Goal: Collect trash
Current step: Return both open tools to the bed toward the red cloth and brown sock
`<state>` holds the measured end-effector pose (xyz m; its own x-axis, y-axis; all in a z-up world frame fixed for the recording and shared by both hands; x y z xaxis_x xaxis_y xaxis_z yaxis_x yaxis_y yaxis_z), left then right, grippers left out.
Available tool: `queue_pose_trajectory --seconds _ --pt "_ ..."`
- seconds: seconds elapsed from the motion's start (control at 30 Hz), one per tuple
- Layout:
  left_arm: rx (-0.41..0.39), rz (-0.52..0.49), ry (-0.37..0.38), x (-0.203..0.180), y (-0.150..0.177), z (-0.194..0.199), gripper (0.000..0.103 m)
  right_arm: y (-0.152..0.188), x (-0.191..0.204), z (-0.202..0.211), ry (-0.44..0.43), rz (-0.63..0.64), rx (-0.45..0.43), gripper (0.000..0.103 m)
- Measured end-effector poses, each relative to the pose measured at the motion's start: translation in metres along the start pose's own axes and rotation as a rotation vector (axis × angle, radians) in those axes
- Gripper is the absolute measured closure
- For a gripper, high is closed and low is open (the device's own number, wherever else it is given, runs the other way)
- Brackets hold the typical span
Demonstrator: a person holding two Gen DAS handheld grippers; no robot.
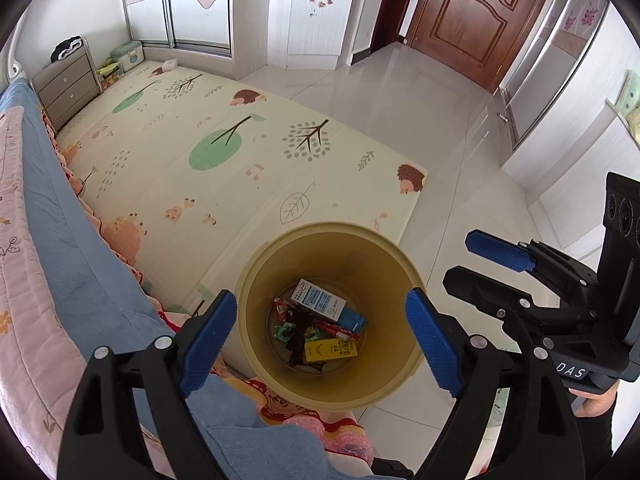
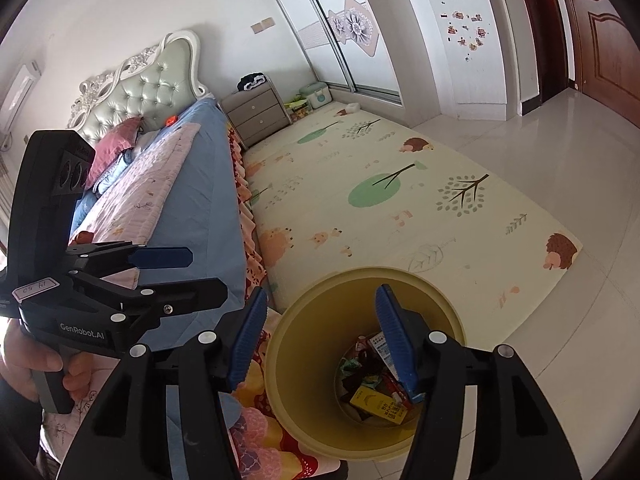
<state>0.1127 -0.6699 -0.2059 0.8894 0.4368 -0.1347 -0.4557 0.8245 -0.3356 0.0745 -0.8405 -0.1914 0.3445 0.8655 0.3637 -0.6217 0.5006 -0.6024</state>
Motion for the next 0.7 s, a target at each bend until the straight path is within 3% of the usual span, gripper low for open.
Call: queue_pose_trajectory --seconds 0.7 --pt "-0.162 0.070 0.045 0.014 -0.005 0.047 0.016 -0.027 0.046 0.032 0.012 0.094 -0.055 0.048"
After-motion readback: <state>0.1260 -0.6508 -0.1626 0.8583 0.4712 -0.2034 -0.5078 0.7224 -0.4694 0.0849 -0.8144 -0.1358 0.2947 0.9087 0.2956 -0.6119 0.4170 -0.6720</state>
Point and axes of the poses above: each gripper's, at about its wrist camera, not at the fingertips, and z roughly against the way its jaws point, x to its left, y to its underside, the point moved 10 cm from there along -z, roughly the way its jaws point, and after that the axes turned 8 degrees about x, right-handed, at the moved point
